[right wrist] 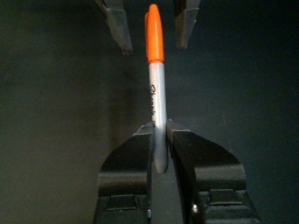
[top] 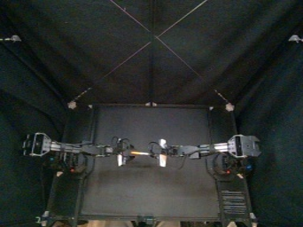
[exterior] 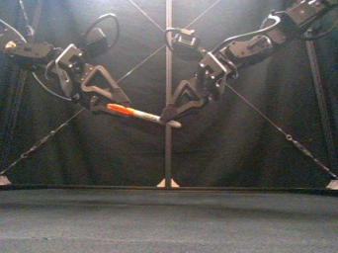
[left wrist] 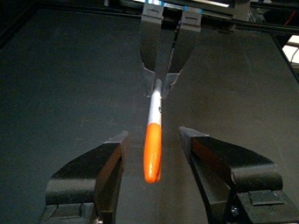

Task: Uncap the pen

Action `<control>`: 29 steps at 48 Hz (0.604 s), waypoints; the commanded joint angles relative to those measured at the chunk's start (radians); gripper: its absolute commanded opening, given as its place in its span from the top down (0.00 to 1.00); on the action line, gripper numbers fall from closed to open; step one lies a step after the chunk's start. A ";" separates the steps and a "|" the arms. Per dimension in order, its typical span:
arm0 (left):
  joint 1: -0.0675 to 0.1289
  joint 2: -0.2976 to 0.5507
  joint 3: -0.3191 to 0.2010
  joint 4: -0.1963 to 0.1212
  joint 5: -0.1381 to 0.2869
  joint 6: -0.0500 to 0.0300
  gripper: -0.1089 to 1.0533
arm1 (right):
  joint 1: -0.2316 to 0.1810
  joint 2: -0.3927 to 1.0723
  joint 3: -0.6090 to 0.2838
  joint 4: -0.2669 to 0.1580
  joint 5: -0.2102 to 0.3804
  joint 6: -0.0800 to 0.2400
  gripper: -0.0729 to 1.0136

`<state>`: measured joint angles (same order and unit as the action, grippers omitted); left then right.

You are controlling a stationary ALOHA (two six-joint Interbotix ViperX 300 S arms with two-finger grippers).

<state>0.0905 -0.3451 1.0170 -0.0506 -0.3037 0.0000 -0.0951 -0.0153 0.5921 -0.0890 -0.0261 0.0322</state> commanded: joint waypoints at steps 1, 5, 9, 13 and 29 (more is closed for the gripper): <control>0.003 -0.017 -0.003 -0.002 -0.005 0.0000 0.22 | -0.005 -0.041 -0.011 0.000 -0.009 0.000 0.48; 0.003 -0.017 0.005 -0.002 -0.005 -0.0015 0.28 | -0.005 -0.041 -0.012 0.000 -0.011 -0.002 0.48; -0.002 -0.017 0.011 -0.002 -0.005 -0.0015 0.35 | -0.005 -0.041 -0.012 0.000 -0.011 -0.003 0.48; -0.002 -0.017 0.011 -0.002 -0.005 -0.0031 0.39 | -0.008 -0.041 -0.014 0.000 -0.011 -0.003 0.48; 0.015 -0.038 0.031 -0.021 -0.005 -0.0015 0.42 | -0.012 -0.055 0.003 0.000 -0.011 -0.002 0.48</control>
<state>0.0966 -0.3651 1.0508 -0.0690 -0.3037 -0.0031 -0.1012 -0.0215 0.5967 -0.0890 -0.0307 0.0276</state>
